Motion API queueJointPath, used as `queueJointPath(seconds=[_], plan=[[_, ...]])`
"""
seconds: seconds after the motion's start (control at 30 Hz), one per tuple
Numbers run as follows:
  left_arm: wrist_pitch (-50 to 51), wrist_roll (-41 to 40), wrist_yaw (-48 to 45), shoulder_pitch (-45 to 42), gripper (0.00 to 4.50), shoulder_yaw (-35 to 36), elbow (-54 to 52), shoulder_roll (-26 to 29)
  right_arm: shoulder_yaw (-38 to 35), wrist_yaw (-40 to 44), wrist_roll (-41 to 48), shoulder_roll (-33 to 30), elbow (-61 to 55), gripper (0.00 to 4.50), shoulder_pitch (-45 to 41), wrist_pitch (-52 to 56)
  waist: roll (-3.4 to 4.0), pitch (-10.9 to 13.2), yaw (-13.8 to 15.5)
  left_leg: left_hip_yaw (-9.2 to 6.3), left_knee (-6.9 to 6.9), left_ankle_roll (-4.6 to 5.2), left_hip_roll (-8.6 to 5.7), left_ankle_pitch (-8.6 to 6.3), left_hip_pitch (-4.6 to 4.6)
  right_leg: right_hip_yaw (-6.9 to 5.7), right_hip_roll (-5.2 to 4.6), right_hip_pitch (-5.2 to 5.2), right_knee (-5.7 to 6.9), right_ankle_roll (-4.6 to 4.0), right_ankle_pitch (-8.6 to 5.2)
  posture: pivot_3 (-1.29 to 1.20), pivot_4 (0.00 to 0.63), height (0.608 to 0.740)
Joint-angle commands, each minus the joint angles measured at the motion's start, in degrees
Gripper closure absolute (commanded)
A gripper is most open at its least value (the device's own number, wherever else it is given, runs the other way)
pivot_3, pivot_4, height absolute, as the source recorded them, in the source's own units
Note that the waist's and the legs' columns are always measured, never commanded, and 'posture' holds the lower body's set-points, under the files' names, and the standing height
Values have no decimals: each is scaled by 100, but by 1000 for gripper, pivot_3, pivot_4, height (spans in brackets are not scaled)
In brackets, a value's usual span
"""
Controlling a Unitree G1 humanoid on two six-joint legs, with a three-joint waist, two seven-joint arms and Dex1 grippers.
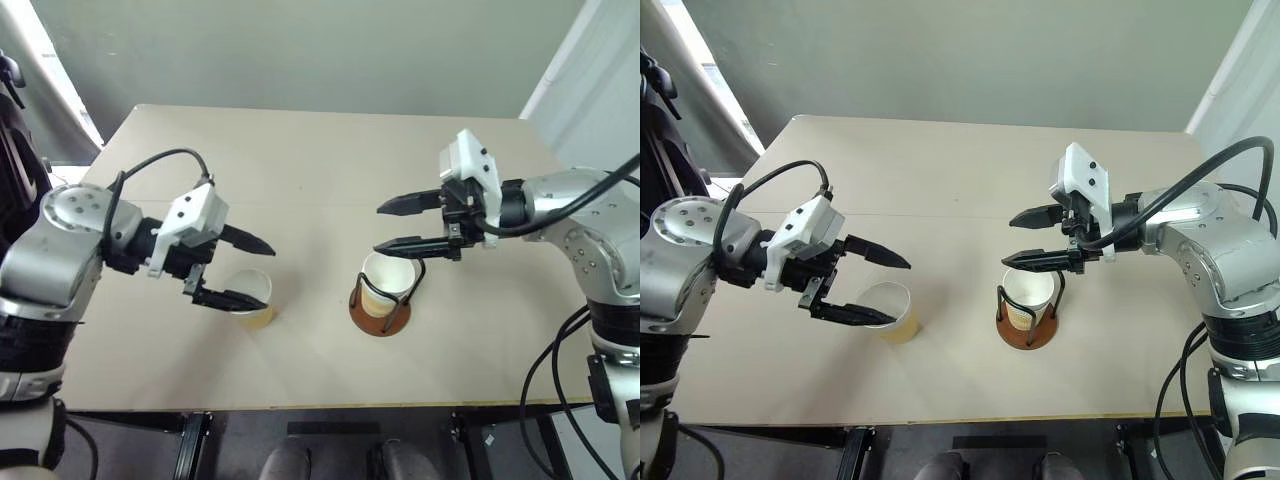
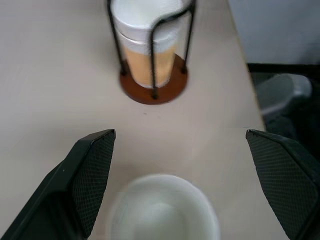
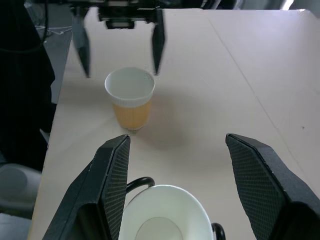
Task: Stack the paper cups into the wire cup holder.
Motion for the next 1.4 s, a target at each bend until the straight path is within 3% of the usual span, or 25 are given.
queueJointPath(seconds=[0.03,0.23,0.53,1.03,1.2,1.4], plan=[[-696,298,-153,416,0,262,-237,412,-530,232,621,-158,-261,1465,18,93,1,0,-18,0,-2,0,0,0,0,1,1,-3,2,-3,-2,0,150,740],[-1453,558,-134,1031,0,377,-18,677,-380,879,269,-724,-366,1465,594,-923,0,0,-17,-2,-6,0,0,0,0,-1,0,-3,7,-18,-11,0,150,740],[-1856,852,-212,549,0,-80,497,507,-75,1346,-504,-1153,24,1465,1044,-2197,0,0,-43,-4,-5,0,1,-1,2,-2,-4,-5,26,-22,-12,0,150,740],[-2049,1112,-258,357,0,-626,450,254,-352,1388,-603,-1383,253,1465,1432,-2736,0,0,-66,0,-10,2,0,-3,-1,-3,-6,-6,21,-22,-12,0,150,740],[-2241,1351,-207,451,1223,-812,416,204,-422,1358,-595,-1438,250,1425,1495,-2749,0,0,-65,-1,-10,2,0,-3,-2,-3,-6,-6,21,-22,-12,0,150,740],[-2362,1527,-207,378,3401,-962,613,83,-490,1347,-626,-1475,258,1425,1571,-2790,0,0,-66,-1,-10,2,0,-3,-2,-3,-6,-6,22,-22,-12,0,150,740]])
